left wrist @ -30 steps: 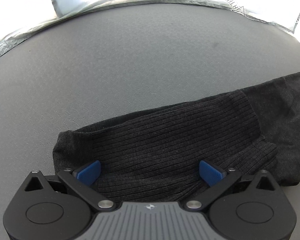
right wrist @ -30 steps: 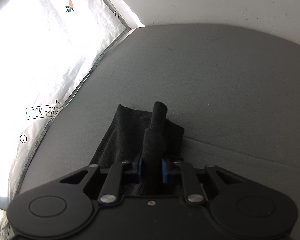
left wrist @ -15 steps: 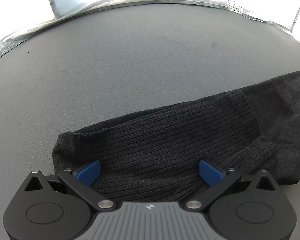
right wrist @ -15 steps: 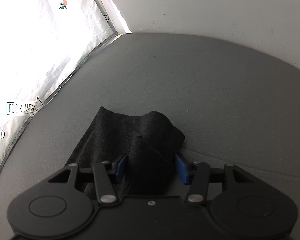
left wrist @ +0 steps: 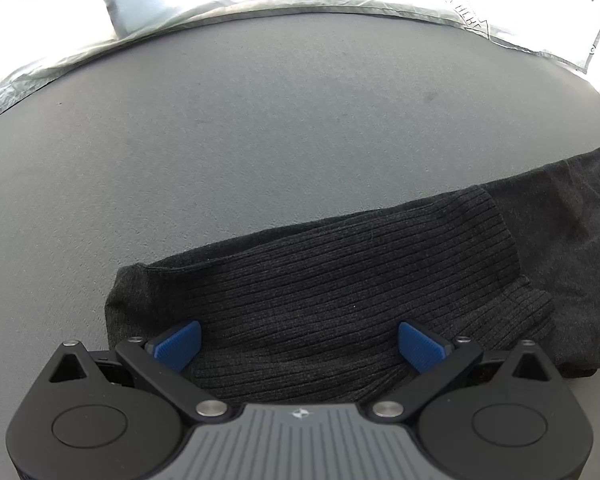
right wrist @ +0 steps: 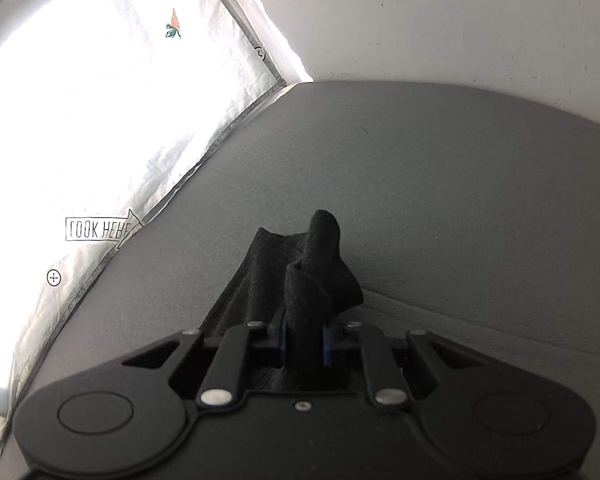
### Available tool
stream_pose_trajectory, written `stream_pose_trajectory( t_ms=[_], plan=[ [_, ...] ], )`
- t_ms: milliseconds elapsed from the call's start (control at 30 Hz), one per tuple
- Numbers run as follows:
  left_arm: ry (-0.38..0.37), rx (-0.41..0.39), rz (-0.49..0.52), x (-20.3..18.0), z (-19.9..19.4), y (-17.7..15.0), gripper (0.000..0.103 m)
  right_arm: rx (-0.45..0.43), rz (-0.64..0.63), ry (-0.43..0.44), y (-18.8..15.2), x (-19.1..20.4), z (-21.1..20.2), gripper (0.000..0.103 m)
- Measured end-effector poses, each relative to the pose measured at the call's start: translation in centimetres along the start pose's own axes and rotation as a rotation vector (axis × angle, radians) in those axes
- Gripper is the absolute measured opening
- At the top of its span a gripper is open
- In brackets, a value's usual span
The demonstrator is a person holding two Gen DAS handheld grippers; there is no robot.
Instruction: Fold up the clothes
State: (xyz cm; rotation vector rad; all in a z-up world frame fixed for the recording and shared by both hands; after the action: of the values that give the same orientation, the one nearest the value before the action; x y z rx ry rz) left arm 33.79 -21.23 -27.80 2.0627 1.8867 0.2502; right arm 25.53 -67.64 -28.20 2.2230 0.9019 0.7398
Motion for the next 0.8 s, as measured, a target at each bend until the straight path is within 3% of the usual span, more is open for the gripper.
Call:
stream_pose_trajectory(
  t_ms=[133,267,367,467,533,567,667,767,800],
  plan=[
    [-0.069,-0.033,-0.082,1.5,-1.4,0.2,0.100,-0.106,-0.201,0.133,1.1,6.2,-4.2,0.015],
    [-0.149,-0.134,-0.262,5.0,-4.0,0.9,0.100,-0.187,-0.441,0.274,0.5,14.3,-8.3,0.015],
    [-0.135,-0.221,-0.401,8.7,-5.9,1.2,0.100,-0.239,-0.600,0.401,-1.7,21.2,-11.0,0.015],
    [-0.107,-0.294,-0.573,13.7,-7.7,1.1,0.100,-0.251,-0.773,0.547,-6.3,28.0,-12.9,0.015],
    [-0.088,-0.314,-0.654,16.8,-8.4,0.1,0.101,-0.175,-0.887,0.654,-10.9,31.8,-13.1,0.019],
    [-0.074,-0.315,-0.692,18.3,-8.4,-0.6,0.101,-0.083,-0.990,0.712,-14.3,33.5,-12.6,0.027],
    [-0.046,-0.283,-0.748,20.3,-7.3,-1.4,0.101,0.168,-1.253,0.725,-23.4,35.0,-11.9,0.034],
    [-0.079,-0.271,-0.706,20.2,-6.7,-2.5,0.101,0.136,-1.304,0.760,-24.0,34.3,-14.2,0.054],
    [-0.091,-0.257,-0.682,19.6,-6.1,-2.4,0.101,0.129,-1.289,0.746,-23.1,34.0,-14.3,0.055]
  ],
)
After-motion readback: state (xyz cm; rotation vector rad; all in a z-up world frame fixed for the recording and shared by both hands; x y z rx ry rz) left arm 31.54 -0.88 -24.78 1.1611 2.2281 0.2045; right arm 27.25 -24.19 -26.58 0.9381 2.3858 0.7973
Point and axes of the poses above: each gripper's, at about its wrist camera, not at the fingertips, and z roughly the way its jaws point, x to its left, y to its top, the point moved 5 cm from there along z, roughly the way its jaws point, and after that the axes turned 11 degrees about -z, right-handed, at the moved point
